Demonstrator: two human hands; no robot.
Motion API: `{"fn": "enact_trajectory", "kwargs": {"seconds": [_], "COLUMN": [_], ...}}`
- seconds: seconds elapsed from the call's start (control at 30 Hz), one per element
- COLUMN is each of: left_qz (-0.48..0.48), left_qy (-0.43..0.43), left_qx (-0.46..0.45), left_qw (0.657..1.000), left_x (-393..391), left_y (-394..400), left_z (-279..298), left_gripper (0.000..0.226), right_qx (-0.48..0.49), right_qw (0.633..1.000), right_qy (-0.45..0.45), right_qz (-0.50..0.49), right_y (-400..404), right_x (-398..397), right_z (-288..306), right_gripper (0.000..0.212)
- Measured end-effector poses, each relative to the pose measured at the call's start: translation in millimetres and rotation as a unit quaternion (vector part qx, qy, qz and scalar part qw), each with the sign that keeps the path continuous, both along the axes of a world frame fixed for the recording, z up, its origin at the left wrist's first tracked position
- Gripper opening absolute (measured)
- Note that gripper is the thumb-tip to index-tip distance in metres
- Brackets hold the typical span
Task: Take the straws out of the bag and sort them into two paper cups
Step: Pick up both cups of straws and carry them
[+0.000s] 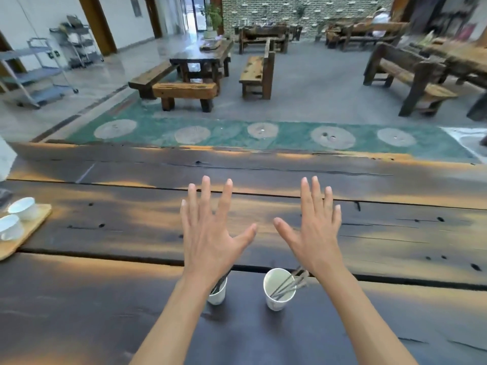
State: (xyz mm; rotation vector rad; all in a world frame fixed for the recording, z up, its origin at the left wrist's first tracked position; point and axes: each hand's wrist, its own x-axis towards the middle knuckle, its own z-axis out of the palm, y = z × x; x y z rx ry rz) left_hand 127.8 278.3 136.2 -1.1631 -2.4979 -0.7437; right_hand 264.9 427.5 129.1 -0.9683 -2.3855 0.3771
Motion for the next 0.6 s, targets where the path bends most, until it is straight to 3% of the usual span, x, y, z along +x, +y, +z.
{"fn": "enact_trajectory", "kwargs": {"seconds": [0.37,0.47,0.6], "left_qz": [-0.012,-0.015,0.007], "left_qy": [-0.087,-0.204,-0.385], "left_qx": [0.013,0.033,0.06], "left_qw": [0.996,0.978,0.921], "left_x": [-34.9,-37.4,-33.2], "left_y": [-8.1,-22.1,-48.9], "left_z": [-26.2,-52.0,-102.4], "left_gripper": [0.095,0.094,0.1], "right_qx": [-0.063,-0.118,-0.234], "right_qw": [0.998,0.991,0.945], "right_qy": [0.017,0.069,0.214], "right_qz": [-0.006,-0.01,-0.082], "right_y": [-6.0,-17.8,-46.9], "right_x": [-19.4,-6.3,19.1], "right_z": [-19.0,-39.4,-78.1], "right_gripper": [0.094,0.085,0.047]}}
